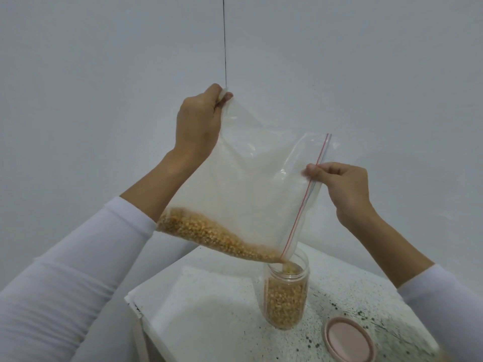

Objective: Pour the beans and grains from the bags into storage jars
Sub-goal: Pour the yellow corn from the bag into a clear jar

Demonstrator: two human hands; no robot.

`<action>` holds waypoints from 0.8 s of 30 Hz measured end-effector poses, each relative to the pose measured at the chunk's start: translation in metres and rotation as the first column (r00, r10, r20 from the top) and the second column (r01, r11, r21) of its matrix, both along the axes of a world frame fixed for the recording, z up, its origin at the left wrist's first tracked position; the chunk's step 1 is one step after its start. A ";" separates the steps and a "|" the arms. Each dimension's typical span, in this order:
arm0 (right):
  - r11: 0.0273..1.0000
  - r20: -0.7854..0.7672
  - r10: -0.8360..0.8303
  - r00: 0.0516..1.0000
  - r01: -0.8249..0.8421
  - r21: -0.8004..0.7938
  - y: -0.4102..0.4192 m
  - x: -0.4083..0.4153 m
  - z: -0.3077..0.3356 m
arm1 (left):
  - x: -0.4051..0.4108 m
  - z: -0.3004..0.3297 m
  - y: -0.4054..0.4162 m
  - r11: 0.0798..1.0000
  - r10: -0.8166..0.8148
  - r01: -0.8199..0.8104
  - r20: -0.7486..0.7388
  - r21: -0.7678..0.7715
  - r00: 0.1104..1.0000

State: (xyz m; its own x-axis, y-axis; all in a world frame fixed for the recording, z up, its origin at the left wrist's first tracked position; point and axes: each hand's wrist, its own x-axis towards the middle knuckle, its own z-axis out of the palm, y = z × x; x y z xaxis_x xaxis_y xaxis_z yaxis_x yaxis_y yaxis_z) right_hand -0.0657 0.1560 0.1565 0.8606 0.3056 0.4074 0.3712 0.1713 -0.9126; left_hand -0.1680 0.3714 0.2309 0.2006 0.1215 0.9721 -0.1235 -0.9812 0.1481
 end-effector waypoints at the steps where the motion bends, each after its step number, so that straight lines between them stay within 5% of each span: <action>1: 1.000 -0.001 0.018 1.000 -0.018 -0.003 0.000 0.000 0.000 | 0.000 0.000 0.001 1.000 0.000 0.000 0.000 0.002 1.000; 24: 0.995 0.016 0.063 0.998 -0.061 -0.079 -0.007 0.008 -0.004 | 0.007 -0.001 -0.007 1.000 -0.013 0.013 -0.018 0.023 1.000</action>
